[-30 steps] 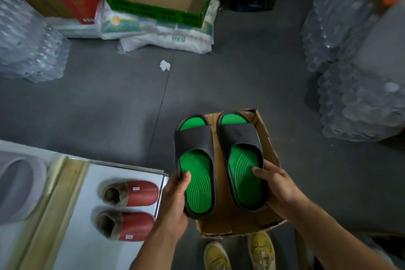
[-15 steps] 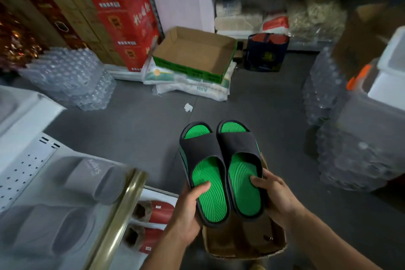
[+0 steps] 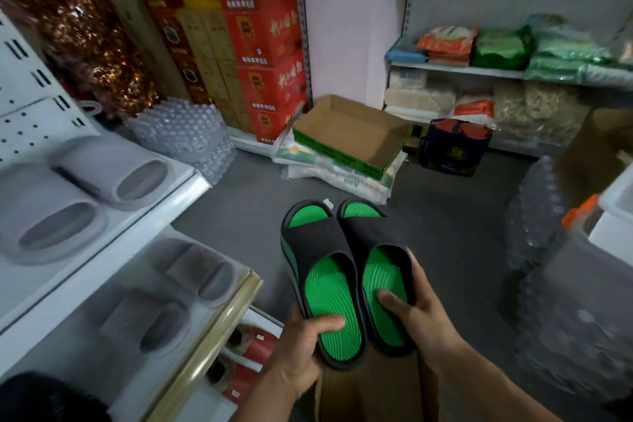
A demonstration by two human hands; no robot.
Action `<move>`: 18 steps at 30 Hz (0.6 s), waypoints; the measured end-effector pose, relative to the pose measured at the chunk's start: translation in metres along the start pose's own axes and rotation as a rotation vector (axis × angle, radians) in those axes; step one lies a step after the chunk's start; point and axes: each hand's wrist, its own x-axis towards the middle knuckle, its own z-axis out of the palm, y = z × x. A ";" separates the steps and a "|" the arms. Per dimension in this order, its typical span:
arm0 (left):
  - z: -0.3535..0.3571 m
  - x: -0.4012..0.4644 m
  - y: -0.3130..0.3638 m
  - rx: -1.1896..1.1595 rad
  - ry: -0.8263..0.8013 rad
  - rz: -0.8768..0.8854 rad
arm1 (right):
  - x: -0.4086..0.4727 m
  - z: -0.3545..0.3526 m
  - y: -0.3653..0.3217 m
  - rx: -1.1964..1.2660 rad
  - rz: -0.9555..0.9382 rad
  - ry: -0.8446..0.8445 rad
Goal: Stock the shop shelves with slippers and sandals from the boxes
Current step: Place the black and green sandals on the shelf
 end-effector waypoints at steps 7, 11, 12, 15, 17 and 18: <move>0.009 -0.048 0.018 -0.131 0.036 0.023 | -0.017 0.016 -0.038 -0.242 -0.196 -0.077; 0.011 -0.077 0.029 -0.154 0.060 0.095 | -0.027 0.030 -0.056 -0.221 -0.168 -0.063; 0.012 -0.083 0.030 -0.163 0.081 0.120 | -0.030 0.034 -0.061 -0.220 -0.172 -0.062; 0.011 -0.099 0.036 -0.185 0.182 0.156 | -0.036 0.047 -0.068 -0.253 -0.206 -0.099; 0.007 -0.108 0.037 -0.217 0.243 0.196 | -0.041 0.057 -0.073 -0.284 -0.229 -0.151; 0.005 -0.115 0.038 -0.234 0.263 0.210 | -0.043 0.061 -0.075 -0.302 -0.235 -0.177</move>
